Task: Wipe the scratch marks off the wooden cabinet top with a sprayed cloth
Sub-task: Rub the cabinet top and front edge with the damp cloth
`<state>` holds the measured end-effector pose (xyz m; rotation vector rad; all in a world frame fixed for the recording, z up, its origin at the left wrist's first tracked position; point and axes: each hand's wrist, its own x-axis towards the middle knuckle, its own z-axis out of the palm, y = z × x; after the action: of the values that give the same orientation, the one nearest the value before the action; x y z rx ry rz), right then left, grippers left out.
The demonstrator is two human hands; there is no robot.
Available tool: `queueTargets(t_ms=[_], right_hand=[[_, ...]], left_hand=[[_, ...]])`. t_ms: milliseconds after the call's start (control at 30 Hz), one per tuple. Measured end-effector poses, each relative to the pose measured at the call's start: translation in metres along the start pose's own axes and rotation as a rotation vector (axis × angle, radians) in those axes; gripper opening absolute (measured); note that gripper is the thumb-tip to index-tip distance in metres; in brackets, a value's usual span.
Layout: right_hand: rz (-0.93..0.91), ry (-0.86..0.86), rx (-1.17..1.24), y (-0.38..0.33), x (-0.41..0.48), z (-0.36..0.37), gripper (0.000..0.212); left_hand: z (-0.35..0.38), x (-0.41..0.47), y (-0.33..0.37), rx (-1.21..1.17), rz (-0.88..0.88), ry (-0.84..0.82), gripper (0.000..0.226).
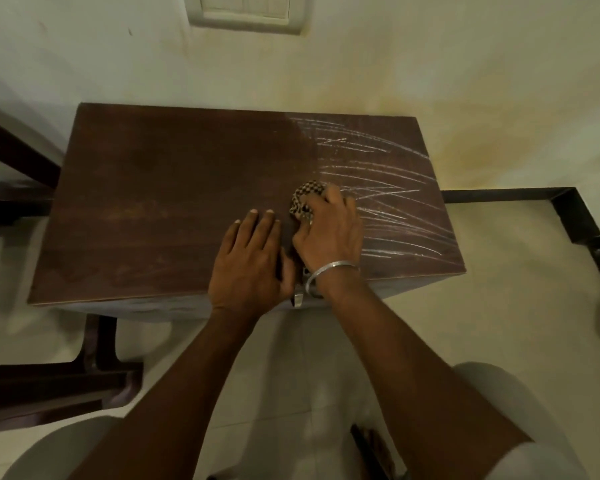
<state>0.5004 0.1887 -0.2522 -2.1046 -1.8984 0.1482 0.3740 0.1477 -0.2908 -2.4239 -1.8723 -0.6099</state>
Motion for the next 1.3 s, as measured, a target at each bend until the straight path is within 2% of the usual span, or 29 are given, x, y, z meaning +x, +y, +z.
queueTargets(t_ms=[167,433,533,700,933,1067,1200,1300], right_hand=[[-0.006,-0.041,-0.017,-0.006,0.048,0.001,0.025],[-0.052,0.022,0.018,0.011,-0.003,0.001,0.026],[-0.06,0.042,0.005,0.006,0.027,0.004,0.026],[-0.034,-0.048,0.002,-0.003,0.084,0.006,0.027],[-0.05,0.06,0.02,0.009,0.03,0.009,0.023],[-0.047,0.069,-0.003,-0.001,0.061,0.015,0.027],[-0.028,-0.01,0.005,-0.01,0.108,0.017,0.03],[-0.043,0.006,0.025,-0.005,0.099,0.016,0.028]], left_hand=[[0.0,0.0,0.0,0.021,0.001,-0.011,0.053],[0.0,0.0,0.001,0.006,-0.009,0.004,0.053],[-0.001,0.001,0.001,0.009,-0.011,0.01,0.052],[-0.001,0.001,0.001,0.015,-0.008,-0.003,0.052],[0.003,0.001,0.0,0.004,-0.011,0.016,0.053],[0.003,0.001,0.001,-0.008,-0.018,0.018,0.053],[0.001,0.002,0.001,-0.006,-0.022,0.01,0.054],[-0.001,0.002,0.002,-0.006,-0.021,0.013,0.054]])
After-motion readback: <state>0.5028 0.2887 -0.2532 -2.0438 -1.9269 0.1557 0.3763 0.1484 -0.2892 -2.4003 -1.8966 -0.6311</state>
